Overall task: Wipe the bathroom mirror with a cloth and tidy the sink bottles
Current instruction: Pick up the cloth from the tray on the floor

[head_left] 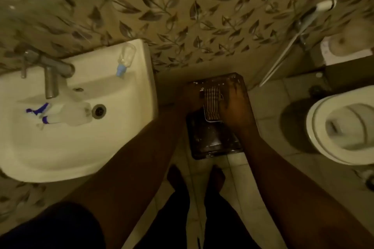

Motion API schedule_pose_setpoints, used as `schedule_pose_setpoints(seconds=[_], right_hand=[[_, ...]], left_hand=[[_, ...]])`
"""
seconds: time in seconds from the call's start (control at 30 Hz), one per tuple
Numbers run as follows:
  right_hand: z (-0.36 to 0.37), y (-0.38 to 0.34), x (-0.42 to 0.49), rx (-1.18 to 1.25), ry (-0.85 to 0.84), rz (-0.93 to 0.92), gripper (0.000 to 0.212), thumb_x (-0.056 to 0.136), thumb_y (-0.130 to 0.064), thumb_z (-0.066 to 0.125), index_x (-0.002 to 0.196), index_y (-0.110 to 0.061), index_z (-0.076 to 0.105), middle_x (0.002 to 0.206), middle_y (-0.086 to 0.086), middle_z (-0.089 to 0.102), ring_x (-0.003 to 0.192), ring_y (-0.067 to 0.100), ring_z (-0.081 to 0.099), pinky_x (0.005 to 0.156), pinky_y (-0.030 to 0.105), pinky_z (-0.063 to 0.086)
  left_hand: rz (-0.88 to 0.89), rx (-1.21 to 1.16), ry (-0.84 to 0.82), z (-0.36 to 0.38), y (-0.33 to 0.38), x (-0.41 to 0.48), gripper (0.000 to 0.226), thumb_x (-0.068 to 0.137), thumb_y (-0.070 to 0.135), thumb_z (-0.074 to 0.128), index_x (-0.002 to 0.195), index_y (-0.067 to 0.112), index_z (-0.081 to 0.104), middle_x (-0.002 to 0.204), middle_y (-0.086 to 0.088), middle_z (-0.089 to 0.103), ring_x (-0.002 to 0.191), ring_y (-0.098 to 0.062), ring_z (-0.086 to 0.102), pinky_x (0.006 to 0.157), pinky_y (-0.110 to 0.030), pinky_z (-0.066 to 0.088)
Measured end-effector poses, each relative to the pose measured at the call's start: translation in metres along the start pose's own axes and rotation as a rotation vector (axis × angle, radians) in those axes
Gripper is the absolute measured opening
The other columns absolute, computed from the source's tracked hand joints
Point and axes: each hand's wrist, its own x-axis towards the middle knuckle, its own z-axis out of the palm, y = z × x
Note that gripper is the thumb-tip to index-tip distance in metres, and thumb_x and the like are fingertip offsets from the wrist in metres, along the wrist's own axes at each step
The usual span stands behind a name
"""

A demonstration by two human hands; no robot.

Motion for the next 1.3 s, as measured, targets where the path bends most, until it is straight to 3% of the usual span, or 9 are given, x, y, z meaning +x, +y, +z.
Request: schedule_pose_setpoints(seconds=[0.27,0.37,0.53,0.67,0.87,0.93,1.07,1.2,1.3], right_hand=[[0.056,0.033,0.0,0.229,-0.048,0.263,0.049,0.107,-0.01,0.056,0.154,-0.001,0.046,0.153,0.02,0.052,0.141,0.035,0.05,0.104,0.01,0.022],[0.07,0.042,0.0,0.259,-0.042,0.251,0.048,0.105,-0.012,0.057,0.152,-0.004,0.05,0.146,0.021,0.058,0.13,0.037,0.059,0.1,0.029,0.036],[0.08,0.052,0.004,0.209,-0.064,0.272,0.035,0.103,-0.014,0.059,0.137,-0.008,0.061,0.128,0.015,0.067,0.105,0.024,0.068,0.077,0.017,0.044],[0.08,0.052,0.004,0.186,-0.088,0.298,0.031,0.102,-0.008,0.058,0.131,-0.002,0.064,0.126,0.017,0.068,0.114,0.032,0.067,0.088,0.034,0.056],[0.065,0.041,-0.003,0.466,0.014,0.392,0.022,0.102,-0.012,0.065,0.123,-0.004,0.067,0.109,0.002,0.071,0.086,-0.001,0.065,0.065,0.004,0.047],[0.056,0.034,-0.002,0.628,0.077,0.47,0.025,0.1,-0.016,0.069,0.122,-0.007,0.064,0.107,0.0,0.071,0.092,0.002,0.07,0.073,0.01,0.054],[0.027,0.013,0.009,0.89,0.099,0.592,0.045,0.097,-0.015,0.072,0.139,-0.015,0.055,0.136,0.009,0.066,0.12,0.028,0.067,0.1,0.051,0.059],[-0.007,-0.015,0.016,1.02,0.011,0.492,0.077,0.099,-0.001,0.063,0.166,-0.021,0.029,0.159,0.009,0.05,0.138,0.031,0.056,0.112,0.054,0.052],[-0.033,-0.036,0.019,1.08,-0.023,0.41,0.058,0.103,-0.001,0.061,0.156,-0.009,0.041,0.147,0.016,0.06,0.132,0.038,0.062,0.102,0.054,0.058]], left_hand=[[-0.279,-0.435,-0.037,0.035,-0.002,0.044,0.051,0.109,0.013,0.059,0.157,0.003,0.048,0.162,-0.021,0.048,0.151,-0.037,0.045,0.125,-0.049,0.037],[-0.396,-0.585,-0.045,0.046,-0.001,0.06,0.052,0.109,0.014,0.058,0.159,0.005,0.046,0.163,-0.02,0.046,0.151,-0.038,0.045,0.125,-0.051,0.039],[-0.509,-0.78,0.011,0.06,0.0,0.067,0.049,0.107,0.009,0.059,0.155,0.003,0.05,0.158,-0.02,0.051,0.145,-0.037,0.051,0.121,-0.05,0.045],[-0.546,-0.792,0.126,0.063,0.003,0.061,0.037,0.102,0.006,0.066,0.137,-0.005,0.064,0.14,-0.023,0.064,0.13,-0.038,0.062,0.11,-0.05,0.054],[-0.461,-0.888,0.15,0.043,0.02,0.033,0.031,0.097,0.006,0.075,0.125,-0.004,0.07,0.132,-0.02,0.071,0.117,-0.031,0.07,0.096,-0.042,0.062],[-0.416,-0.916,0.123,0.033,0.024,0.024,0.028,0.096,0.006,0.076,0.123,-0.002,0.07,0.126,-0.016,0.073,0.098,-0.016,0.073,0.077,-0.025,0.063],[-0.346,-0.962,0.11,-0.001,0.03,0.007,0.011,0.097,0.001,0.074,0.097,0.01,0.069,0.098,-0.001,0.073,0.074,0.004,0.07,0.06,-0.011,0.057],[-0.292,-1.109,0.1,-0.052,0.045,-0.016,0.013,0.099,0.01,0.073,0.112,0.009,0.071,0.111,-0.006,0.076,0.096,-0.01,0.076,0.079,-0.027,0.065],[-0.258,-1.189,0.089,-0.094,0.059,-0.038,0.025,0.099,0.016,0.073,0.122,0.005,0.072,0.124,-0.015,0.076,0.113,-0.03,0.074,0.096,-0.047,0.062]])
